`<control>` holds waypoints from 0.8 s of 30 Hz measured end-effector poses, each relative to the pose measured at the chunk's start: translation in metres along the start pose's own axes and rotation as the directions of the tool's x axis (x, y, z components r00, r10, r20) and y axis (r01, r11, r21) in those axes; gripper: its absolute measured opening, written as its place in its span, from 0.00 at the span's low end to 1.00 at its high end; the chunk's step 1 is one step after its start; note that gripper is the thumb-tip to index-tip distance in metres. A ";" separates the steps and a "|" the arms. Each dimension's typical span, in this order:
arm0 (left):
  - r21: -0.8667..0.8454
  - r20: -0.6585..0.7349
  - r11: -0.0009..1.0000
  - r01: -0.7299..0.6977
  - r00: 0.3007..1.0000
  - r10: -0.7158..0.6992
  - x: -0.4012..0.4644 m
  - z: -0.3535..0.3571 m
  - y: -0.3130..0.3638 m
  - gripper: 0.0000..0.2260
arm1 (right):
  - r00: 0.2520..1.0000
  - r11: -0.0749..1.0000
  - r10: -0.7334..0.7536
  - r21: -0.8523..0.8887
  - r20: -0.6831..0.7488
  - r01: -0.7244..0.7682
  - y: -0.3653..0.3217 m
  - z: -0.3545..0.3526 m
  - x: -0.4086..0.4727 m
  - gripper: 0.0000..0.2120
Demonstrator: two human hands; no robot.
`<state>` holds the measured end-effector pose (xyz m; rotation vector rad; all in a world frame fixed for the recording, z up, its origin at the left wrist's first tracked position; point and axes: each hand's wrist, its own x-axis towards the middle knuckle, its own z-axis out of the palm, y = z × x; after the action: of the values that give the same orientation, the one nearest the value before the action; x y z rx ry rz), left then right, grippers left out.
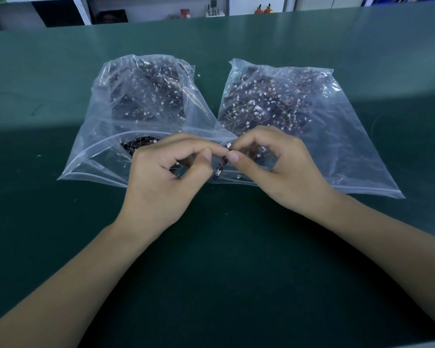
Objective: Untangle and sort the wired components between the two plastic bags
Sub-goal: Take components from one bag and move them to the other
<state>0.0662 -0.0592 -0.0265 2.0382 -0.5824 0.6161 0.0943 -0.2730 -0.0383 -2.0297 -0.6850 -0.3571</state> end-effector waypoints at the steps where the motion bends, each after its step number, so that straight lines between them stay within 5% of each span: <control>1: -0.011 -0.012 1.000 0.011 1.000 -0.011 0.000 0.000 -0.001 0.12 | 1.000 0.999 0.015 0.051 0.003 -0.015 0.000 0.000 0.001 0.04; 11: -0.030 -0.001 1.000 -0.004 1.000 0.004 -0.001 0.002 -0.003 0.06 | 0.997 0.945 0.077 0.319 -0.006 -0.070 -0.001 -0.001 0.002 0.04; 16: 0.125 0.012 0.992 -0.024 1.000 0.023 0.000 0.002 -0.009 0.08 | 0.998 0.936 0.062 0.347 -0.008 -0.055 -0.002 -0.001 0.003 0.04; 24: 0.111 0.091 0.992 -0.064 0.994 0.054 -0.002 0.003 -0.009 0.11 | 0.999 0.953 0.030 0.300 0.024 -0.035 -0.003 0.001 0.000 0.05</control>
<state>0.0710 -0.0575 -0.0345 2.1702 -0.6745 0.6089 0.0927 -0.2709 -0.0370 -1.7536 -0.6733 -0.1997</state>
